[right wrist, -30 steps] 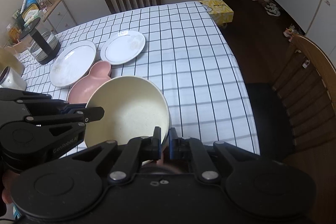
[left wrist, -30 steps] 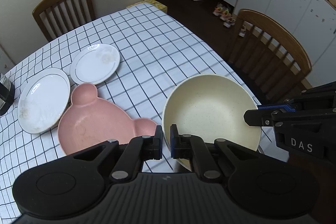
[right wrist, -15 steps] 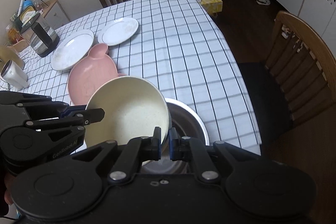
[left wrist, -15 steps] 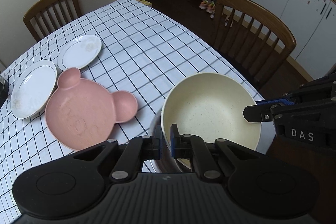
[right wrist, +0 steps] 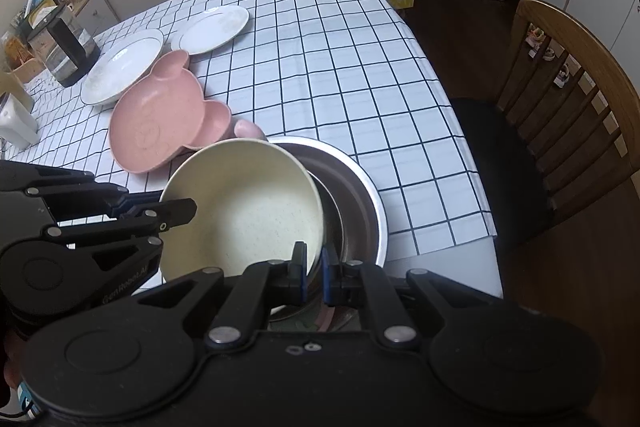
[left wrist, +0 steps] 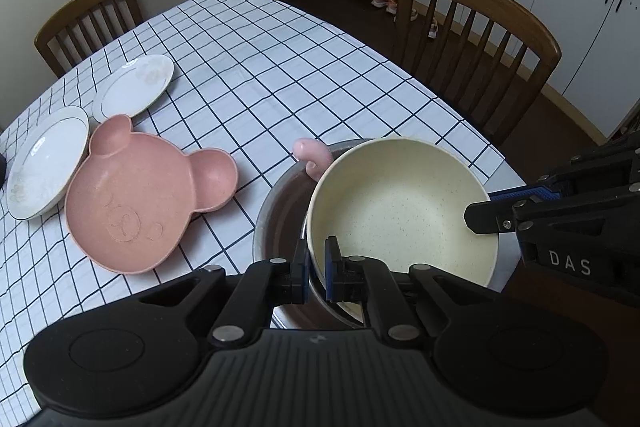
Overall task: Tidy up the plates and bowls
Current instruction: 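Lift the cream bowl with both grippers and lower it into the pink pot, then open both grippers to release the cream bowl inside the pink pot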
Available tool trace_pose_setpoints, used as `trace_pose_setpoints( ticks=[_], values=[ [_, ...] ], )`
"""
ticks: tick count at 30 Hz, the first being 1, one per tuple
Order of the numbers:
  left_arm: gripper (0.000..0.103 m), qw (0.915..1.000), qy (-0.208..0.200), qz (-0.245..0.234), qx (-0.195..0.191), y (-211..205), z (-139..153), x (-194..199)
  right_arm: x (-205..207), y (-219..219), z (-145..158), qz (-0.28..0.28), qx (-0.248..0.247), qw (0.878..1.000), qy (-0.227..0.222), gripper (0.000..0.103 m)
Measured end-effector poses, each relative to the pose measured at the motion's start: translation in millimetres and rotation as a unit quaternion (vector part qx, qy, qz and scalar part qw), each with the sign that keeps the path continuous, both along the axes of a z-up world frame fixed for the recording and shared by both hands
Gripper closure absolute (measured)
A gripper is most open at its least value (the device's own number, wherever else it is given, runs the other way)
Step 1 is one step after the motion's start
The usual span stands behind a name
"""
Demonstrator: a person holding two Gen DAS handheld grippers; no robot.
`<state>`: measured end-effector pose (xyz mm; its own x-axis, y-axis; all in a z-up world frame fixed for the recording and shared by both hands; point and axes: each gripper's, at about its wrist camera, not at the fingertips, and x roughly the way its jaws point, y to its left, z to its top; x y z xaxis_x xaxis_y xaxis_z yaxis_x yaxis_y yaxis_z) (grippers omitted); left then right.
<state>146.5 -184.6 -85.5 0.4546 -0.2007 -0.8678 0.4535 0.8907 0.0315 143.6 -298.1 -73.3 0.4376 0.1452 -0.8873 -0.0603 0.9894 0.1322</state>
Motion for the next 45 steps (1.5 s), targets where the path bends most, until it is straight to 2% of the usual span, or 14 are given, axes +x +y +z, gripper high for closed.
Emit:
trace_pose_setpoints(
  ticks=[11,24,28,35,41,45],
  values=[
    [0.097,1.0000,0.004,-0.001,0.009,-4,-15,0,0,-2,-15,-0.002,0.001,1.000,0.010,0.095],
    [0.097,0.9999,0.002,-0.004,0.011,-5,-17,3,4,-2,-22,0.000,-0.003,1.000,0.018,0.094],
    [0.097,0.9999,0.007,-0.006,0.007,-4,-17,4,4,-1,-22,0.002,-0.001,1.000,0.020,0.086],
    [0.096,0.9999,0.010,-0.003,0.007,-1,-17,4,3,0,-21,0.003,0.003,1.000,0.022,0.082],
    [0.096,0.9998,0.017,0.001,-0.012,8,-12,2,-1,5,-14,0.010,0.004,1.000,0.014,0.073],
    [0.096,0.9996,0.010,0.001,-0.026,14,-4,-2,-4,8,-6,0.012,0.005,1.000,0.007,0.072]
  ],
)
